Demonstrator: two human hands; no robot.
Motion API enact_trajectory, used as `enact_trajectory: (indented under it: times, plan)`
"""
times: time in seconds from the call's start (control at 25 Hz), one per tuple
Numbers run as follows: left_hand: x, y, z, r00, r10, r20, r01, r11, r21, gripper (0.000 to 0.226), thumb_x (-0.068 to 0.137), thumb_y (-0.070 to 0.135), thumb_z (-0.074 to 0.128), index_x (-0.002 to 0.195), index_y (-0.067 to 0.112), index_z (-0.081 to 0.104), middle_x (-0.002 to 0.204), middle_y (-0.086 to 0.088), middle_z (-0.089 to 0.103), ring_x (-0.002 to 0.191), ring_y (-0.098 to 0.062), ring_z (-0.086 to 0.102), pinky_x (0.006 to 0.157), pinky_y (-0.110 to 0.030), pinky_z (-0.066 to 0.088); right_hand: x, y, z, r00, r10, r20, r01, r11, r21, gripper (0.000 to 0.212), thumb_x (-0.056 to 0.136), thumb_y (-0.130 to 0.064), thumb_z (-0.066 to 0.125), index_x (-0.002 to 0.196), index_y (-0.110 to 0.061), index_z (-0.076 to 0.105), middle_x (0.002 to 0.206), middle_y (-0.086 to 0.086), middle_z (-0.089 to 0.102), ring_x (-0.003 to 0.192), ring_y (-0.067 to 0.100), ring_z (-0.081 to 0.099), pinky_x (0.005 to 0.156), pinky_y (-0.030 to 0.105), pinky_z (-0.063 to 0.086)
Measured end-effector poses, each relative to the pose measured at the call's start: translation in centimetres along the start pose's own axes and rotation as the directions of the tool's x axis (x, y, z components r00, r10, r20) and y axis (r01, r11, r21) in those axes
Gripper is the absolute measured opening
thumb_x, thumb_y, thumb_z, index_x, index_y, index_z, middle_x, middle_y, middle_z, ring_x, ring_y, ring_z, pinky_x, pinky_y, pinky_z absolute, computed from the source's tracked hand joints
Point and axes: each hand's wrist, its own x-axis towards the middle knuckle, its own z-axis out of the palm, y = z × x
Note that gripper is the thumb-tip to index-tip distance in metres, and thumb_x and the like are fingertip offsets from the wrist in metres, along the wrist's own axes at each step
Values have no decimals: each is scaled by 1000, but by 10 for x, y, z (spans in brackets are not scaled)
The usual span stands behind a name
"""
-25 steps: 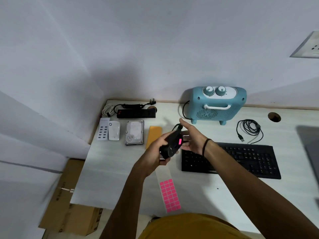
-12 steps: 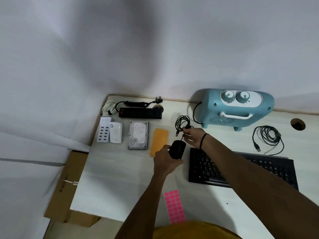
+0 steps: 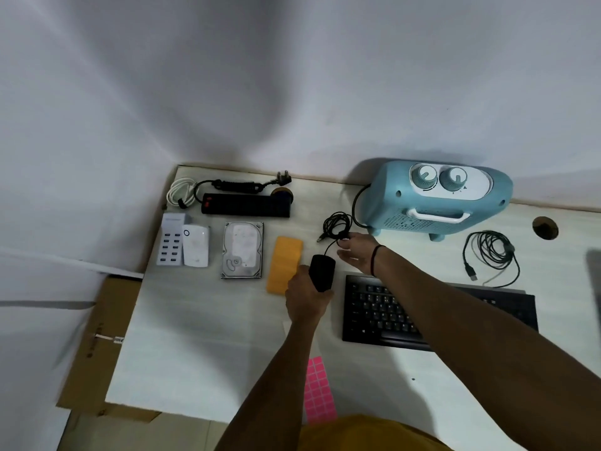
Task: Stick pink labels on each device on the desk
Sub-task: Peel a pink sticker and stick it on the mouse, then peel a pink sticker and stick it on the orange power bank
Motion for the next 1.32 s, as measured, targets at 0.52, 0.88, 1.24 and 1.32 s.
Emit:
enact_trajectory:
  times: [0.52,0.88,1.24,1.32]
  plan:
    - [-32,-19,-33,995,86,52,-83,995,-49,48,83,31,80,124,11,64,115,-8,72,107,-23,67,86,-24,47,-84,65,-9,895,-396,206,391,473,-790,31,90,-14,67,121,-13,68,119,5,69,113,21,64,96,25,47]
    - [-110,-100,-2,960,-227,166,268,919,-290,40,88,39,70,120,16,67,112,-8,71,92,-22,71,86,-42,62,-119,176,-38,901,-228,369,405,141,-903,39,94,-29,64,130,-16,61,128,4,64,114,20,61,98,29,47]
    - [-149,-134,9,889,-380,258,459,754,-470,49,93,27,62,140,15,52,129,-11,64,102,-23,64,72,-32,57,-129,248,-22,894,-145,425,381,-256,-889,72,94,-28,61,155,-28,23,143,8,36,125,30,45,91,44,51]
    - [-150,-139,14,874,-391,289,486,729,-482,45,91,31,62,133,13,57,121,-11,68,101,-24,66,74,-34,58,-129,258,-21,894,-148,424,365,-311,-877,74,93,-29,62,155,-28,21,143,9,33,124,31,43,87,45,52]
